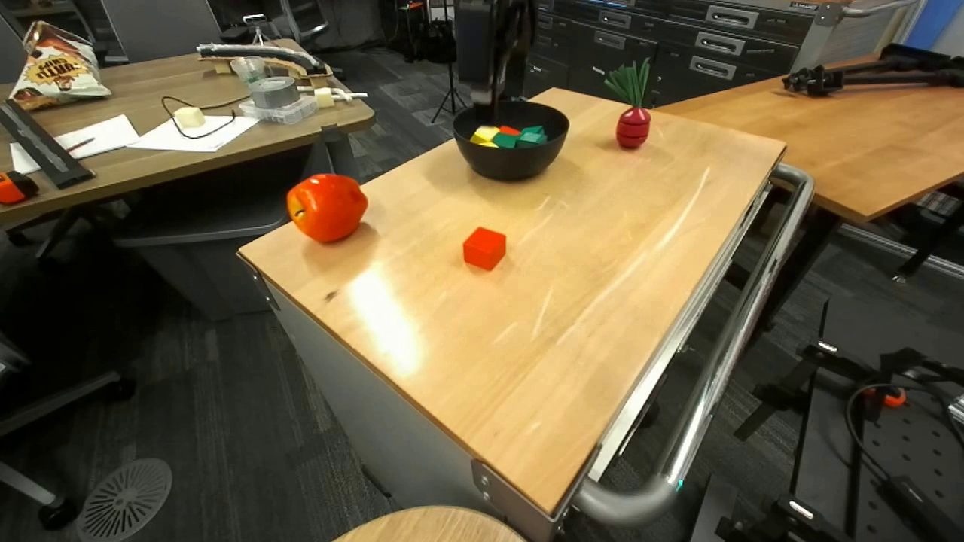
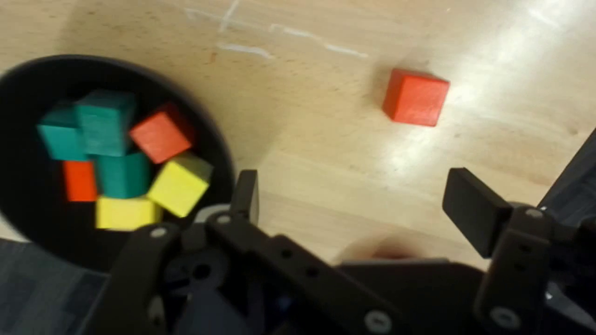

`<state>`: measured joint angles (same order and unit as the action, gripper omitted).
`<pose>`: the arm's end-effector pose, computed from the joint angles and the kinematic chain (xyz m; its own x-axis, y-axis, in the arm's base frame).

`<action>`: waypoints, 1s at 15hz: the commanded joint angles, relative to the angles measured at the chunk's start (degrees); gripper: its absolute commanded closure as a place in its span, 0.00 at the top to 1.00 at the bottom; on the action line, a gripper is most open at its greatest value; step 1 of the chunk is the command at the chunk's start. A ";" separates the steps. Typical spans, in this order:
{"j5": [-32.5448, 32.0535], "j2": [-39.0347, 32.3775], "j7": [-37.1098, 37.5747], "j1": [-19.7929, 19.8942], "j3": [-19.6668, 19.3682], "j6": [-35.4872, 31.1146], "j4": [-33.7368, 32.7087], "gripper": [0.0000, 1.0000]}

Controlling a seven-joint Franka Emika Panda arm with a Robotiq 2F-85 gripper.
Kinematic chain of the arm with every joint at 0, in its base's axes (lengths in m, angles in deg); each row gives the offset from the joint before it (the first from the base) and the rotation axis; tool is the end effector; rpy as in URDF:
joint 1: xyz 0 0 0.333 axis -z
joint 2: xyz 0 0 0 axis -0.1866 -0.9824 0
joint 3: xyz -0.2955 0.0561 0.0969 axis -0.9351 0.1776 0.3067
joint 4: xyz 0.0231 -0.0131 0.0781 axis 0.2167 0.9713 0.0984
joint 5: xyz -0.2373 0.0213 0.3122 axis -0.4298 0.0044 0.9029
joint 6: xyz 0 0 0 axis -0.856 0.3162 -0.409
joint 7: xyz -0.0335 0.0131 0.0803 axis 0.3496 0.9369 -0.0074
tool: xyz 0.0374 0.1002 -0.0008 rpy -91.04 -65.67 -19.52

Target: Remove the objects from the black bowl and put them on the table then move the apple to the right

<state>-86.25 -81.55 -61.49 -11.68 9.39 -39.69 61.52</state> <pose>0.6020 0.0439 0.4207 0.9510 0.3056 0.0466 0.3052 -0.9522 0.0152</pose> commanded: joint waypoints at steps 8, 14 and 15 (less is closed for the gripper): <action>3.59 3.53 -2.26 5.65 -5.60 -0.88 0.09 1.00; 3.59 3.54 -2.22 5.34 -5.38 -0.91 0.12 1.00; 3.59 3.54 -2.22 5.34 -5.38 -0.91 0.12 1.00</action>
<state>-82.68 -78.00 -63.70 -6.08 4.28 -40.78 61.78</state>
